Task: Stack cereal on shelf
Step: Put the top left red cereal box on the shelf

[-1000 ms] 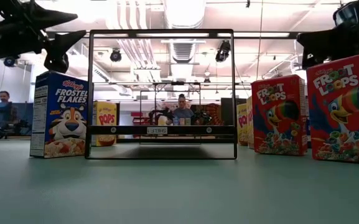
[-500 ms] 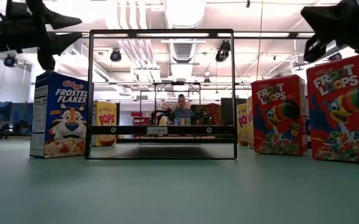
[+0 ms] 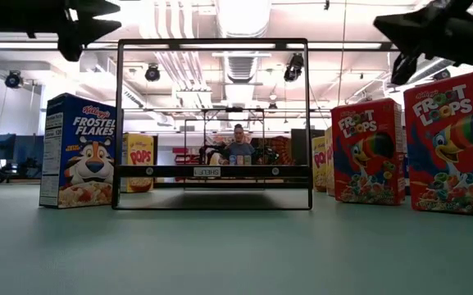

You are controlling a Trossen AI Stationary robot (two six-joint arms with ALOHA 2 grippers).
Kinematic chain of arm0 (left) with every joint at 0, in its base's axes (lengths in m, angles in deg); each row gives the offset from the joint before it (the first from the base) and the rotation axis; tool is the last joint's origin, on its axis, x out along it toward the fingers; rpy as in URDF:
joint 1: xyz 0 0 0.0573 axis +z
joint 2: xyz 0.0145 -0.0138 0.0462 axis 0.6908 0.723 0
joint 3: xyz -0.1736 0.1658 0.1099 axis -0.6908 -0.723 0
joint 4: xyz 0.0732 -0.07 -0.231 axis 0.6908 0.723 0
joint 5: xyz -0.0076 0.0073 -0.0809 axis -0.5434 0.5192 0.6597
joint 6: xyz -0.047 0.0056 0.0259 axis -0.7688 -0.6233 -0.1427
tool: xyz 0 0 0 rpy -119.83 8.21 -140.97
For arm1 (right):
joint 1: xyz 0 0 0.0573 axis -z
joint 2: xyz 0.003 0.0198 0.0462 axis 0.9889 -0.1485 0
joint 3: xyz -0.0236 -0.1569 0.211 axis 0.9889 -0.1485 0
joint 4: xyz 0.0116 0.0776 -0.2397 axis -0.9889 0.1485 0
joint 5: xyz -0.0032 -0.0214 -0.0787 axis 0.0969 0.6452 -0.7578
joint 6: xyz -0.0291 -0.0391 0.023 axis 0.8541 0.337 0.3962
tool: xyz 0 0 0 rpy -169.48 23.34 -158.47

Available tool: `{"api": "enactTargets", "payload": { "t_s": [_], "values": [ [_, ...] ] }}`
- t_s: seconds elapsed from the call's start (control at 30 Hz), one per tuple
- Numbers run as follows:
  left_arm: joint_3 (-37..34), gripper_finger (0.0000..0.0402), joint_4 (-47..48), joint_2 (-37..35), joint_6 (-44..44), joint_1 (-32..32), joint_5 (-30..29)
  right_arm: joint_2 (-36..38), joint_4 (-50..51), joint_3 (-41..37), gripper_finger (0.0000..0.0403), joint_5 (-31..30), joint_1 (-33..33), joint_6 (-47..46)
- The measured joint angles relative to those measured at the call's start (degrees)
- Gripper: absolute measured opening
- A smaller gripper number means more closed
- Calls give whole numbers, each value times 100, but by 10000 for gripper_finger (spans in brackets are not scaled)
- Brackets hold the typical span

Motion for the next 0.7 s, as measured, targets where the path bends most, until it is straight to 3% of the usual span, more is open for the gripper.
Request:
{"api": "enactTargets", "payload": {
  "t_s": [0.13,0.27,0.47,0.7],
  "values": [
    [220,165,372,246,135,0,-323,-753,344,641,9,-7,-13,-126],
    [485,165,1128,389,497,0,-675,-1444,1359,1506,9,-2,-30,-236],
    [1021,165,2166,501,710,0,-764,-2307,3498,2902,9,-208,-162,-469],
    [1175,165,2273,521,880,0,-768,-3052,6202,4419,9,-1021,-600,-986]
  ]
}}
